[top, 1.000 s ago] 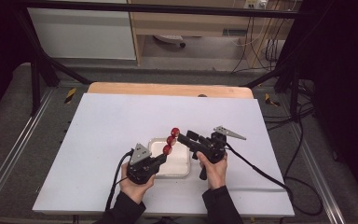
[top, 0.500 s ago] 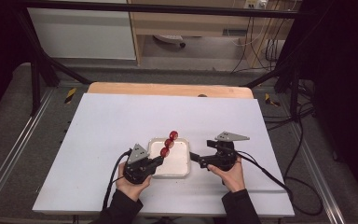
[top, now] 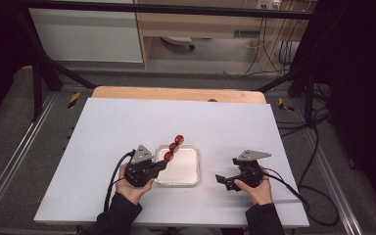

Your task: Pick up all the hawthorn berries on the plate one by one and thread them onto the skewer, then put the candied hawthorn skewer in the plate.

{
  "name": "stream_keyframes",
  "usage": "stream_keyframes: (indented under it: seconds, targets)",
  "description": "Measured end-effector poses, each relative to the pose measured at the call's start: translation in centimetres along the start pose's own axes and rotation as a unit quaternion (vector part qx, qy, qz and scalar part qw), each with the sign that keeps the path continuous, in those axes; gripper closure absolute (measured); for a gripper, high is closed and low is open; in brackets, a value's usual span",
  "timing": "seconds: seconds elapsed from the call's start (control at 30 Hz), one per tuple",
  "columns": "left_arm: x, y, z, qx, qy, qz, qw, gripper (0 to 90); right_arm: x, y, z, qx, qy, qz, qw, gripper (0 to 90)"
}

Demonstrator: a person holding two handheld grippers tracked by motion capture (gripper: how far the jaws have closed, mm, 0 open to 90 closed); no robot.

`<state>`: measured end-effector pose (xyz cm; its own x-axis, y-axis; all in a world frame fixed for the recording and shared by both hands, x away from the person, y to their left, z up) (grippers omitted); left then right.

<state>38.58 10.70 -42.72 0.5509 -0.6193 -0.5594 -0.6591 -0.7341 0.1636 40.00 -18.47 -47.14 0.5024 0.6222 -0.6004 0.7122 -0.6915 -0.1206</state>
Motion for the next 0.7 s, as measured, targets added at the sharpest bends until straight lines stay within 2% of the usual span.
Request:
stream_keyframes:
  seconds: [0.27, 0.6, 0.7]
  targets:
    - [0.9, -0.5, -0.9, 0.023, -0.043, -0.006, 0.9988, 88.3, -1.2, 0.9, 1.8, 0.010, -0.006, 0.006, 0.9999, 1.2]
    - [2.4, -0.8, -0.9, 0.027, -0.083, -0.013, 0.9961, 88.3, -2.3, 1.0, 3.1, 0.011, -0.005, 0.005, 0.9999, 1.2]
    - [2.8, -0.9, -0.6, 0.030, -0.099, -0.016, 0.9945, 88.3, -2.4, 1.0, 3.2, 0.011, -0.006, 0.005, 0.9999, 1.2]
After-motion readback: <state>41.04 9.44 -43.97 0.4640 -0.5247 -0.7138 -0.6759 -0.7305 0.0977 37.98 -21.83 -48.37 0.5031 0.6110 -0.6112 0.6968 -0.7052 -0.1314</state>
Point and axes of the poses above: each handheld gripper's, and its own axes: x roughly forward along the jaws, z roughly out of its underside, y roughly to its right, the point moved 5 cm from there along x, roughly forward along the jaws, and after that the axes turned 3 degrees about -x, right-handed, at the moved point
